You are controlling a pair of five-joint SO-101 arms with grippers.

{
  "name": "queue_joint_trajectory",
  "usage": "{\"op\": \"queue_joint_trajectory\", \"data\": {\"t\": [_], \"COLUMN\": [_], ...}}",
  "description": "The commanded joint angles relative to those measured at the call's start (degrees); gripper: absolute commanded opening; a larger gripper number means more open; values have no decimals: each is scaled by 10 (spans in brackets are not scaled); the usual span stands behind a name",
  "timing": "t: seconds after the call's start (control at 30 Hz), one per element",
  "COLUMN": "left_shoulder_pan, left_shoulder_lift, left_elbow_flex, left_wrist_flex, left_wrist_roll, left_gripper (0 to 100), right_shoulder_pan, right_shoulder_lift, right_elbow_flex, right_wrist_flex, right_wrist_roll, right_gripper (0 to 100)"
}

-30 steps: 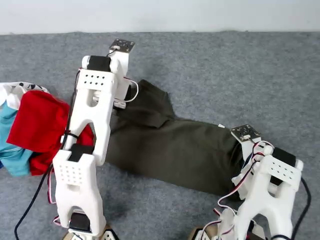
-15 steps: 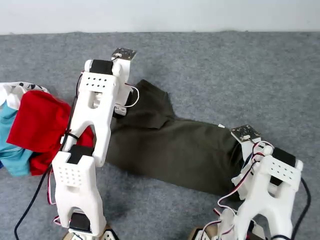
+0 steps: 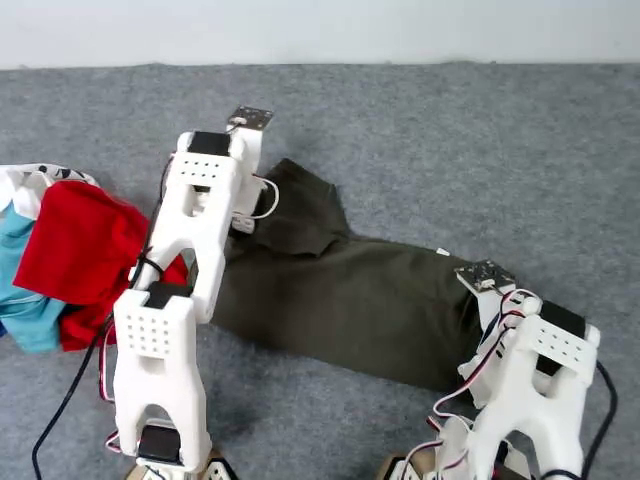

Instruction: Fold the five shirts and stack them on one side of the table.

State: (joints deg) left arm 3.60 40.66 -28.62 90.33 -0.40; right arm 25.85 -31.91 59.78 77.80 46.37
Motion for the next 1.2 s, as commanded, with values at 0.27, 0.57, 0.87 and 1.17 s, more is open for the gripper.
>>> {"op": "queue_joint_trajectory", "data": {"t": [0.27, 0.57, 0.87, 1.17], "left_shoulder_pan": [-18, -26, -17, 57], "left_shoulder_lift": [-4, -4, 3, 56], "left_elbow_flex": [-49, -158, -228, -247], "left_wrist_flex": [28, 104, 55, -145], "left_wrist_roll": [-47, -55, 40, 76], "left_gripper": [50, 111, 135, 136], "right_shoulder_pan": [-7, -7, -19, -65], "right_shoulder_lift": [-7, -3, -3, -4], "right_elbow_flex": [-2, -2, 33, 79], "right_wrist_flex": [-5, -6, -42, -104], "right_wrist_roll": [-2, -3, -5, -44], "right_gripper": [231, 231, 231, 231]}}
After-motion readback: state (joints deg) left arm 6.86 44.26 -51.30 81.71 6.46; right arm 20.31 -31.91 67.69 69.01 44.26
